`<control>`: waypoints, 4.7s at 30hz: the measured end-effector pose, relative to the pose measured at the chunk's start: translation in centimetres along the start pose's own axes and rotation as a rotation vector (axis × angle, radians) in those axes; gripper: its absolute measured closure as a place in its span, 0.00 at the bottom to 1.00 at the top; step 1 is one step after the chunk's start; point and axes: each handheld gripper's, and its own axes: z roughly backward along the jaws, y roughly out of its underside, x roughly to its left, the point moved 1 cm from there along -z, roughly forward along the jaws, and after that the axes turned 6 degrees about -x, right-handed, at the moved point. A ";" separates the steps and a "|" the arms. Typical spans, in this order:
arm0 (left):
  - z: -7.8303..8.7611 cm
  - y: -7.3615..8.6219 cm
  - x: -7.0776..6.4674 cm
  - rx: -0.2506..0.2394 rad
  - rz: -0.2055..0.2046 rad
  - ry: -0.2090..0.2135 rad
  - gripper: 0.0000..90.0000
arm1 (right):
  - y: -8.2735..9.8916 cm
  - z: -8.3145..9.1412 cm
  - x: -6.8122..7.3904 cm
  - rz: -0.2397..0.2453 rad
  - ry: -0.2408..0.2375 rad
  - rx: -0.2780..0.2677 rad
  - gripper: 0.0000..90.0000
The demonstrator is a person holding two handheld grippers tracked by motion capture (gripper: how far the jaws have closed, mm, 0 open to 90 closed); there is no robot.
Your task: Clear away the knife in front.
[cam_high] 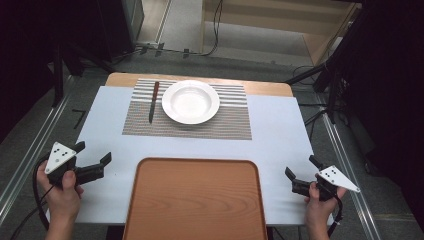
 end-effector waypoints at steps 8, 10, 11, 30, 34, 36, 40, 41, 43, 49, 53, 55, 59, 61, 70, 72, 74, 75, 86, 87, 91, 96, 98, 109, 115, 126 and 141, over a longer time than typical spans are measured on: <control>-1.9 -2.7 -0.5 -0.007 0.011 0.034 0.08 | 0.0 0.0 0.1 0.007 -0.008 0.001 0.00; -2.5 -3.3 -0.6 -0.001 0.012 0.034 0.08 | 0.0 0.0 0.1 0.010 -0.011 0.000 0.00; -2.9 -3.6 -0.6 0.006 0.015 0.042 0.08 | 0.0 0.0 0.1 0.010 -0.012 -0.001 0.00; -8.7 -6.0 -1.4 0.050 0.030 0.095 0.11 | 0.0 0.0 0.1 0.019 -0.028 -0.010 0.00; -9.8 -6.4 -1.1 0.053 0.044 0.103 0.12 | 0.0 0.0 0.2 0.020 -0.031 -0.008 0.00; -10.3 -6.8 -1.0 0.052 0.050 0.100 0.12 | 0.0 0.0 0.2 0.021 -0.033 -0.006 0.00; -11.2 -7.5 -0.7 0.053 0.055 0.095 0.13 | 0.0 0.0 0.2 0.019 -0.033 -0.005 0.00; -11.4 -7.6 -0.6 0.058 0.054 0.095 0.13 | 0.0 0.0 0.2 0.019 -0.034 -0.005 0.00; -11.8 -7.9 -0.6 0.062 0.051 0.094 0.13 | 0.0 0.0 0.2 0.019 -0.034 -0.005 0.00; -13.5 -8.4 -0.4 0.082 0.048 0.092 0.14 | 0.0 -0.1 0.2 0.025 -0.038 -0.005 0.00; -14.7 -8.6 -0.3 0.093 0.062 0.100 0.14 | 0.0 -0.1 0.2 0.027 -0.039 -0.004 0.00; -15.2 -8.6 -0.3 0.099 0.065 0.101 0.14 | 0.0 -0.1 0.2 0.026 -0.039 -0.004 0.00; -16.4 -8.7 -0.3 0.117 0.074 0.100 0.14 | 0.0 -0.1 0.2 0.026 -0.040 -0.006 0.00; -17.0 -8.8 -0.2 0.125 0.080 0.100 0.14 | 0.0 -0.1 0.1 0.027 -0.042 -0.006 0.00; -19.7 -9.2 -0.1 0.158 0.097 0.095 0.15 | 0.0 -0.2 0.1 0.025 -0.046 -0.008 0.00; -20.3 -9.3 -0.1 0.170 0.095 0.095 0.15 | 0.0 -0.2 0.1 0.024 -0.047 -0.008 0.00; -20.9 -9.4 -0.2 0.178 0.099 0.094 0.15 | 0.0 -0.2 0.1 0.023 -0.045 -0.007 0.00; -21.1 -9.4 -0.2 0.182 0.101 0.095 0.15 | 0.0 -0.2 0.1 0.024 -0.045 -0.006 0.00; -24.1 -9.7 -0.1 0.264 0.114 0.067 0.25 | 0.0 -0.3 0.2 0.026 -0.044 -0.001 0.00; -24.4 -9.7 -0.1 0.276 0.115 0.065 0.25 | 0.0 -0.3 0.2 0.026 -0.045 -0.001 0.00; -25.5 -9.7 -0.1 0.328 0.110 0.044 0.30 | 0.0 -0.3 0.2 0.029 -0.048 -0.001 0.00; -26.7 -9.7 0.0 0.398 0.135 0.015 0.40 | 0.0 -0.3 0.1 0.029 -0.049 -0.001 0.00; -27.2 -9.6 0.1 0.431 0.136 -0.004 0.43 | 0.0 -0.3 0.2 0.027 -0.048 0.001 0.00; -29.2 -9.2 1.5 0.527 0.202 -0.051 0.62 | 0.0 -0.4 0.2 0.035 -0.049 0.005 0.00; -30.3 -8.9 1.5 0.576 0.195 -0.070 0.67 | 0.0 -0.5 0.2 0.035 -0.050 0.006 0.00; -31.6 -8.3 1.5 0.608 0.218 -0.094 0.75 | 0.0 -0.5 0.2 0.038 -0.050 0.006 0.00; -32.6 -7.3 0.6 0.632 0.187 -0.143 0.79 | 0.1 -0.5 0.1 0.033 -0.050 0.005 0.00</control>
